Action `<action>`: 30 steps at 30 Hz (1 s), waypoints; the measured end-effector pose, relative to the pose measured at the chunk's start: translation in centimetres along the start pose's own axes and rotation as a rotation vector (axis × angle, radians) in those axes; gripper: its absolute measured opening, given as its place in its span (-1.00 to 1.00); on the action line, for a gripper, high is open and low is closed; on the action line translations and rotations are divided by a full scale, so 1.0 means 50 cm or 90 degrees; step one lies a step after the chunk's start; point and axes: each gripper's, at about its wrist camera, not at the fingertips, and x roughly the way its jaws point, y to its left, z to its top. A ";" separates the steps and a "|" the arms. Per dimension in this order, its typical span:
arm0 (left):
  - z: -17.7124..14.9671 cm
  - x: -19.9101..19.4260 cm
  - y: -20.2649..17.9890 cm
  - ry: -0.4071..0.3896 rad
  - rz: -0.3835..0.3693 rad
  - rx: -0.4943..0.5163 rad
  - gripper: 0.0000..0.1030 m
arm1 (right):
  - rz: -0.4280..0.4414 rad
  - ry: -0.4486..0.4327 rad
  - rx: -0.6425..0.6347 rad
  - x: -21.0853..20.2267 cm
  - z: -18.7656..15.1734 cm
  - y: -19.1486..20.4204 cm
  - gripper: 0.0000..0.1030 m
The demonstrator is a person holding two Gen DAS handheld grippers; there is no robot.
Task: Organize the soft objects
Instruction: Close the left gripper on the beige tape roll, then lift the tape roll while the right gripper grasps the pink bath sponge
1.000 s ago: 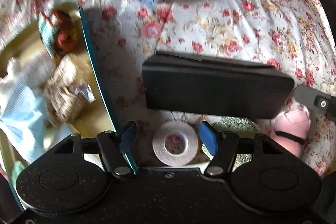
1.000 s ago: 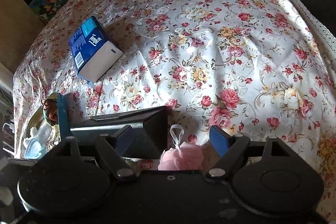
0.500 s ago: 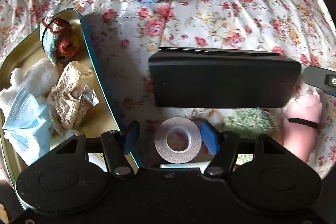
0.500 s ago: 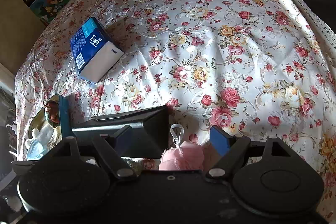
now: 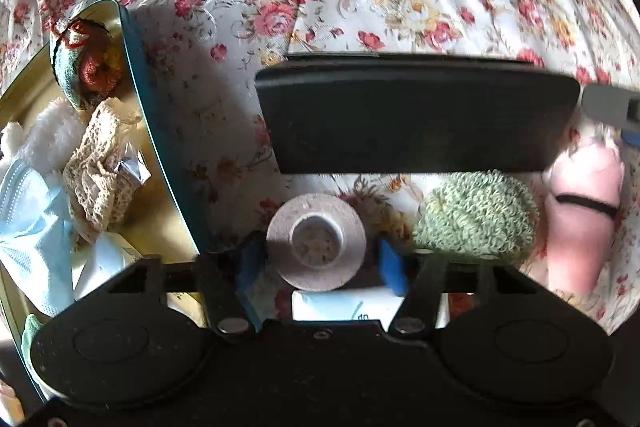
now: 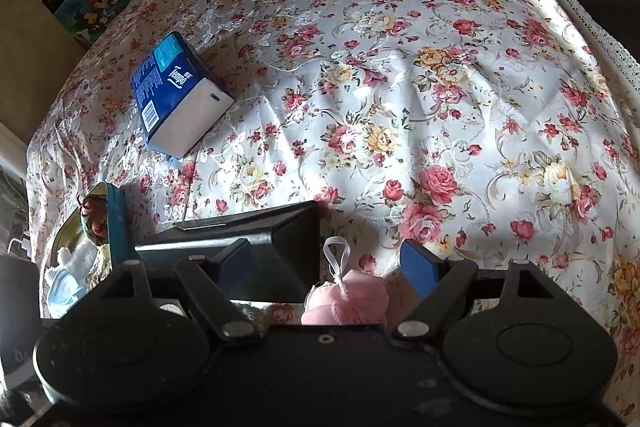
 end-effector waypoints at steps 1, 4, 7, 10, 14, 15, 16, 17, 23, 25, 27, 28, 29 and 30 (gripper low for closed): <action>0.003 -0.002 0.005 -0.001 -0.006 -0.010 -0.07 | 0.000 0.001 0.000 0.002 0.001 0.000 0.58; 0.009 -0.008 0.021 -0.003 -0.033 -0.045 -0.07 | 0.001 -0.001 -0.001 0.002 0.000 0.000 0.58; 0.010 -0.024 0.024 -0.021 -0.037 -0.054 -0.07 | 0.003 -0.008 -0.003 -0.001 0.000 0.001 0.59; 0.014 -0.053 0.028 -0.043 -0.044 -0.056 -0.07 | 0.005 -0.018 -0.007 -0.007 -0.002 0.002 0.59; 0.014 -0.081 0.038 -0.065 -0.071 -0.068 -0.07 | 0.007 -0.043 -0.021 -0.019 -0.006 0.010 0.62; 0.009 -0.088 0.038 -0.069 -0.074 -0.069 -0.07 | 0.007 -0.061 -0.026 -0.027 -0.008 0.013 0.71; 0.008 -0.095 0.040 -0.075 -0.078 -0.071 -0.07 | 0.005 -0.082 -0.031 -0.036 -0.011 0.016 0.82; 0.004 -0.103 0.040 -0.078 -0.081 -0.071 -0.07 | 0.002 -0.115 -0.038 -0.050 -0.015 0.020 1.00; -0.012 -0.131 0.043 -0.091 -0.094 -0.072 -0.07 | -0.110 -0.320 0.000 -0.120 -0.060 0.034 1.00; -0.015 -0.138 0.046 -0.095 -0.100 -0.072 -0.07 | -0.109 -0.275 0.002 -0.110 -0.049 0.026 1.00; -0.018 -0.144 0.049 -0.098 -0.103 -0.072 -0.06 | -0.061 -0.185 -0.001 -0.087 -0.030 0.014 0.99; -0.019 -0.148 0.050 -0.100 -0.105 -0.072 -0.06 | -0.045 -0.138 -0.006 -0.073 -0.021 0.010 0.99; -0.021 -0.152 0.050 -0.101 -0.107 -0.072 -0.06 | -0.032 -0.093 -0.007 -0.058 -0.013 0.009 0.93; -0.022 -0.155 0.051 -0.103 -0.109 -0.072 -0.07 | -0.028 -0.067 -0.007 -0.048 -0.011 0.009 0.84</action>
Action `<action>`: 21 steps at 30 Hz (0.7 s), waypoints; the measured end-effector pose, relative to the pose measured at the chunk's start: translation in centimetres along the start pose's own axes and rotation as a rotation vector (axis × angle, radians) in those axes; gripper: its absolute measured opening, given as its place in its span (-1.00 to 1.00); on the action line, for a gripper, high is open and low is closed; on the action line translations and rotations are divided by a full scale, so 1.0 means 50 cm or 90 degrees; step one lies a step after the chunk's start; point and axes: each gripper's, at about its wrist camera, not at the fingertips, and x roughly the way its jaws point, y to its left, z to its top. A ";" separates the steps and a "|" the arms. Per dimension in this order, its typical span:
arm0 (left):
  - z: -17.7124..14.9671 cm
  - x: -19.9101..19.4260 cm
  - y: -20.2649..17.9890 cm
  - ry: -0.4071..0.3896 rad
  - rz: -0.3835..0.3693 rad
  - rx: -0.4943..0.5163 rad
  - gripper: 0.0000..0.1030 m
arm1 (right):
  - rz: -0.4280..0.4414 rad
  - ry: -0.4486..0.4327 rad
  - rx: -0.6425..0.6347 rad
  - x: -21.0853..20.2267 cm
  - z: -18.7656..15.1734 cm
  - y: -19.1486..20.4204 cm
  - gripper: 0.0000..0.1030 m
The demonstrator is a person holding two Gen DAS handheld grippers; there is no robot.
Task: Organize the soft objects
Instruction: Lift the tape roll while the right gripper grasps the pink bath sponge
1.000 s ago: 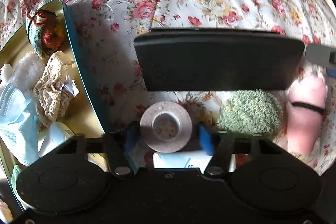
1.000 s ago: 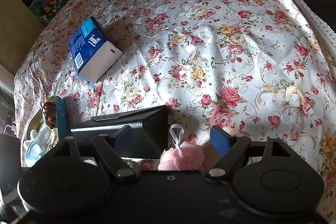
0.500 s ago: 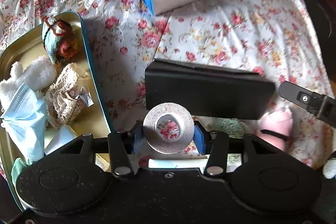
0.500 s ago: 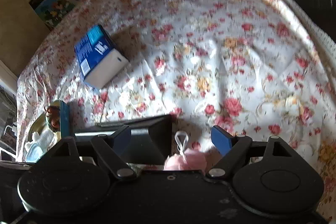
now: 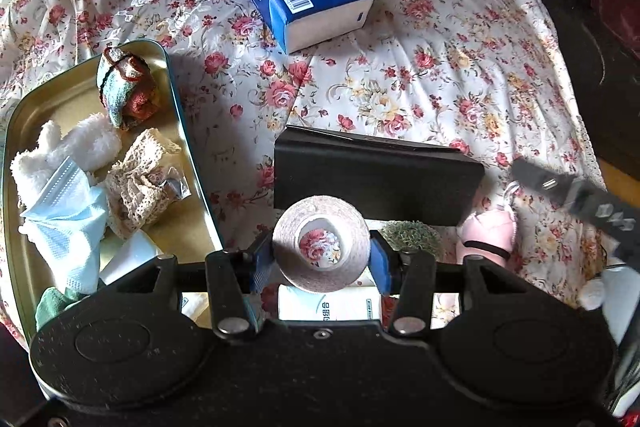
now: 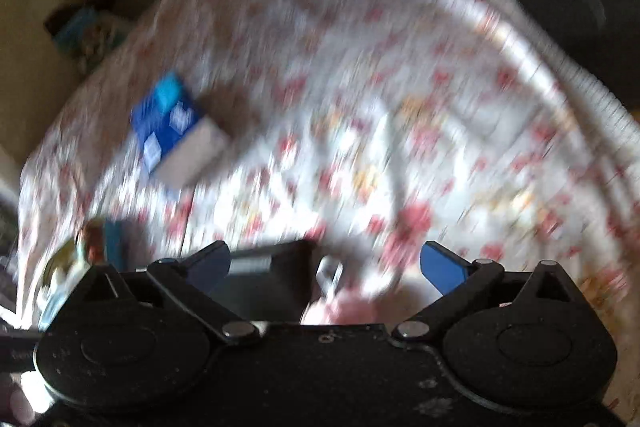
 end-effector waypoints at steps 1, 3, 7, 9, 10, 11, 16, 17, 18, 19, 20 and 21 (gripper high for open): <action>0.000 -0.003 0.001 -0.001 -0.002 -0.001 -0.06 | -0.005 0.015 0.000 0.007 -0.001 0.002 0.81; 0.003 -0.009 0.003 -0.004 -0.004 -0.005 -0.06 | -0.019 0.032 -0.007 0.014 0.001 0.006 0.80; 0.008 -0.021 0.008 -0.011 -0.016 -0.016 -0.06 | -0.041 0.088 -0.027 0.030 -0.007 0.016 0.68; 0.009 -0.028 0.008 -0.016 -0.021 -0.017 -0.06 | -0.056 0.121 -0.035 0.044 -0.012 0.019 0.62; 0.010 -0.032 0.007 -0.019 -0.026 -0.017 -0.06 | -0.067 0.132 -0.036 0.049 -0.016 0.021 0.60; 0.010 -0.036 0.007 -0.020 -0.030 -0.017 -0.06 | -0.076 0.140 -0.034 0.054 -0.021 0.021 0.57; 0.010 -0.062 0.010 -0.037 -0.048 -0.019 -0.06 | -0.075 0.176 -0.021 0.066 -0.028 0.014 0.50; 0.010 -0.066 0.012 -0.039 -0.050 -0.020 -0.06 | -0.077 0.181 -0.023 0.068 -0.031 0.015 0.49; 0.010 -0.070 0.014 -0.041 -0.052 -0.022 -0.06 | -0.079 0.187 -0.027 0.070 -0.033 0.017 0.39; 0.009 -0.074 0.016 -0.043 -0.055 -0.023 -0.06 | -0.082 0.192 -0.033 0.073 -0.036 0.020 0.32; 0.009 -0.076 0.017 -0.045 -0.056 -0.025 -0.06 | -0.084 0.196 -0.041 0.078 -0.037 0.026 0.18; 0.008 -0.080 0.019 -0.047 -0.058 -0.027 -0.06 | -0.086 0.199 -0.049 0.081 -0.040 0.031 0.03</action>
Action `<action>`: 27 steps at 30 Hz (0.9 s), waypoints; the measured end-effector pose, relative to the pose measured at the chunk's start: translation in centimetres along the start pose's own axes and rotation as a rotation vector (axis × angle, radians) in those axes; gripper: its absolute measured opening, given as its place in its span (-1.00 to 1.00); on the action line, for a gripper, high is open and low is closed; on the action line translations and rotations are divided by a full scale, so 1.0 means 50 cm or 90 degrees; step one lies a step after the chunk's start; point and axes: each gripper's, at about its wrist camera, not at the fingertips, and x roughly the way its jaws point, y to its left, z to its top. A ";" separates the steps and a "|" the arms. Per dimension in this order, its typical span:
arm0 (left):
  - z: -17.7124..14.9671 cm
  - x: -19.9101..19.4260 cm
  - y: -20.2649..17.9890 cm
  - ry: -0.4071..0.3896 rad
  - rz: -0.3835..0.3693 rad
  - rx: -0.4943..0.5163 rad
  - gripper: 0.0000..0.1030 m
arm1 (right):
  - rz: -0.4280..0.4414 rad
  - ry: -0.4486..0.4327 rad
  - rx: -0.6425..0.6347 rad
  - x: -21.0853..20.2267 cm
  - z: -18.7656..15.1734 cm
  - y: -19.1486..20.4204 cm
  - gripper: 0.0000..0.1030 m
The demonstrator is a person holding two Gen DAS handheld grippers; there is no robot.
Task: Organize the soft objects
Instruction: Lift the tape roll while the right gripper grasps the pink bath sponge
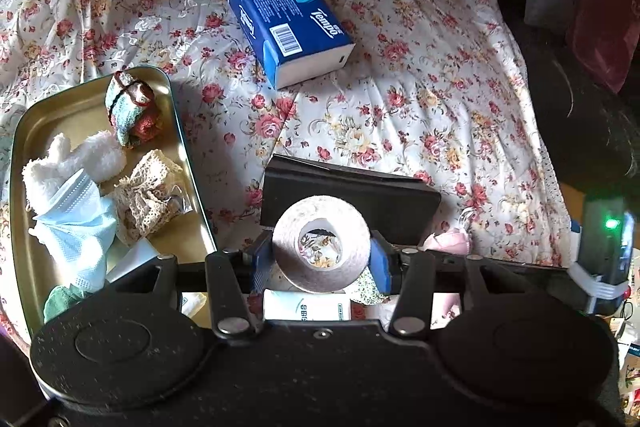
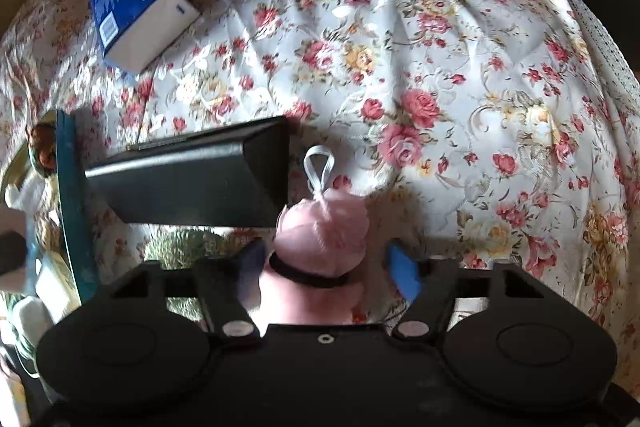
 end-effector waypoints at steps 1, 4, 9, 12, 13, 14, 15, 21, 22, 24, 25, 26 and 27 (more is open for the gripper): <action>0.000 -0.004 0.002 -0.002 -0.001 -0.002 -0.06 | 0.002 0.002 -0.007 0.003 -0.002 0.005 -0.04; -0.001 -0.013 0.010 -0.007 -0.004 -0.008 -0.06 | 0.007 -0.004 -0.025 0.007 -0.003 0.019 -0.26; -0.002 -0.026 0.025 -0.017 -0.005 -0.020 -0.06 | 0.011 -0.041 -0.033 -0.014 -0.007 0.022 -0.35; -0.002 -0.032 0.031 -0.020 -0.004 -0.025 -0.07 | 0.028 -0.066 -0.012 -0.040 -0.003 0.012 -0.36; -0.002 -0.033 0.034 -0.021 -0.004 -0.027 -0.07 | 0.033 -0.071 -0.006 -0.050 -0.002 0.006 -0.37; -0.002 -0.035 0.037 -0.023 -0.005 -0.029 -0.07 | 0.036 -0.077 -0.002 -0.057 -0.001 0.005 -0.37; -0.001 -0.039 0.041 -0.025 -0.005 -0.032 -0.07 | 0.037 -0.084 -0.001 -0.065 0.000 0.007 -0.37; 0.006 -0.065 0.079 -0.051 0.006 -0.062 -0.06 | 0.055 -0.127 -0.019 -0.121 0.011 0.033 -0.37; 0.008 -0.070 0.090 -0.056 0.008 -0.072 -0.07 | 0.064 -0.132 -0.023 -0.130 0.014 0.042 -0.37; 0.011 -0.079 0.111 -0.064 0.013 -0.091 -0.07 | 0.080 -0.142 -0.037 -0.148 0.017 0.062 -0.37; 0.012 -0.083 0.122 -0.069 0.017 -0.102 -0.07 | 0.087 -0.148 -0.044 -0.156 0.019 0.076 -0.37; 0.013 -0.087 0.131 -0.073 0.020 -0.111 -0.07 | 0.095 -0.154 -0.053 -0.164 0.021 0.089 -0.37; 0.014 -0.093 0.144 -0.079 0.025 -0.122 -0.07 | 0.103 -0.158 -0.062 -0.170 0.022 0.102 -0.37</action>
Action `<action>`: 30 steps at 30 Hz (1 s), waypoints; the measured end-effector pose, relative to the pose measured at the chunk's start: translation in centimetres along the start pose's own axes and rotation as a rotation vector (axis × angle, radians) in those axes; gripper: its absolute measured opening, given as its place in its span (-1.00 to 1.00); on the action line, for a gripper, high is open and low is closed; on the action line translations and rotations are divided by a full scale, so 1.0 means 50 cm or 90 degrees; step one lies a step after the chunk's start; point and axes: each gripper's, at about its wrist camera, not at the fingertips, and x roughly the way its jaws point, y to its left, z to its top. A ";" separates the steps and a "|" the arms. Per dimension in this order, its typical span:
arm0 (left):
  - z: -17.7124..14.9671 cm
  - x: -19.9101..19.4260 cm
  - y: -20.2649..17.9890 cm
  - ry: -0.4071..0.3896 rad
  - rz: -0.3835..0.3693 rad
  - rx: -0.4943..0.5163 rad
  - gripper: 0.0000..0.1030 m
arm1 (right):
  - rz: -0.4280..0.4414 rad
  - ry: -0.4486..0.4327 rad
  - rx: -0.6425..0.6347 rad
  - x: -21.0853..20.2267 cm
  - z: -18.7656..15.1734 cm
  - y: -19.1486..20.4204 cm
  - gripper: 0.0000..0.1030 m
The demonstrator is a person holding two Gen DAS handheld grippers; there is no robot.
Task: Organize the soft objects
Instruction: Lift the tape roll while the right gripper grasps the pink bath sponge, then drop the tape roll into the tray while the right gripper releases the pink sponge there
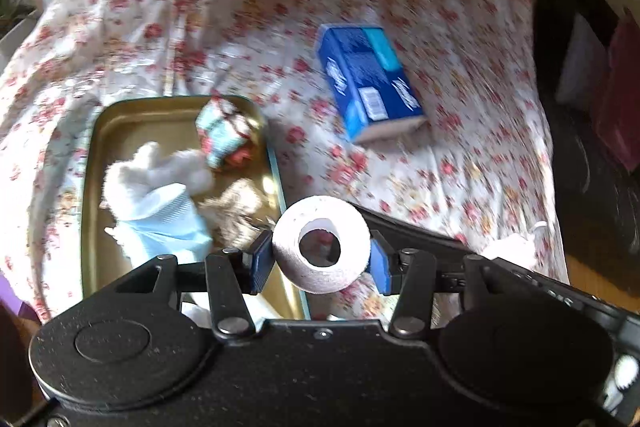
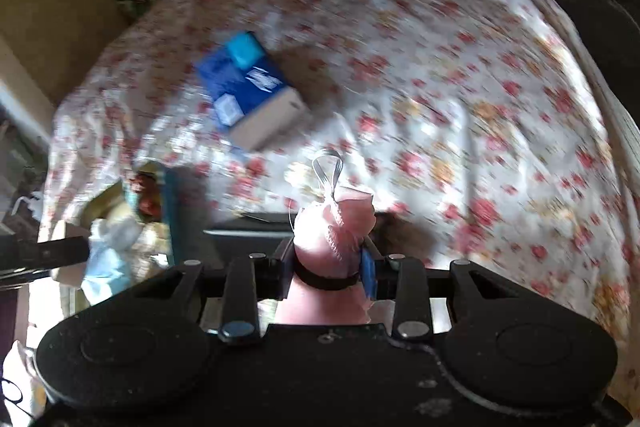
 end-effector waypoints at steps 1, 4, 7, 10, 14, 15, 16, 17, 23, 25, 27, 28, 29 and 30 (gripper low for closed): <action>0.003 -0.004 0.010 -0.005 0.005 -0.009 -0.07 | 0.010 -0.003 -0.008 -0.003 0.005 0.014 -0.37; 0.009 -0.017 0.043 -0.021 0.023 -0.034 -0.07 | 0.040 -0.010 -0.032 -0.007 0.014 0.054 -0.37; 0.014 -0.025 0.073 -0.031 0.040 -0.057 -0.07 | 0.072 -0.015 -0.056 -0.004 0.024 0.095 -0.37; 0.017 -0.031 0.099 -0.039 0.058 -0.076 -0.07 | 0.103 -0.018 -0.076 -0.001 0.032 0.135 -0.37; 0.024 -0.033 0.121 -0.049 0.082 -0.092 -0.07 | 0.139 -0.027 -0.101 0.005 0.054 0.191 -0.37; 0.025 -0.034 0.126 -0.051 0.088 -0.095 -0.07 | 0.148 -0.031 -0.110 0.004 0.063 0.208 -0.37; 0.027 -0.033 0.130 -0.053 0.094 -0.099 -0.07 | 0.156 -0.036 -0.118 0.002 0.070 0.221 -0.37; 0.029 -0.032 0.135 -0.054 0.099 -0.102 -0.07 | 0.170 -0.046 -0.138 -0.002 0.085 0.251 -0.37; 0.038 -0.017 0.155 -0.052 0.123 -0.119 -0.07 | 0.211 -0.058 -0.178 -0.003 0.123 0.314 -0.37; 0.043 -0.008 0.161 -0.048 0.134 -0.126 -0.07 | 0.223 -0.058 -0.187 0.001 0.128 0.329 -0.37; 0.048 0.001 0.170 -0.045 0.139 -0.136 -0.07 | 0.232 -0.051 -0.196 0.011 0.133 0.341 -0.37; 0.051 0.006 0.173 -0.045 0.141 -0.142 -0.07 | 0.236 -0.043 -0.196 0.019 0.135 0.345 -0.37; 0.056 0.012 0.178 -0.044 0.143 -0.147 -0.07 | 0.239 -0.036 -0.195 0.024 0.135 0.345 -0.37; 0.063 0.018 0.183 -0.046 0.148 -0.155 -0.07 | 0.240 -0.026 -0.192 0.034 0.138 0.346 -0.37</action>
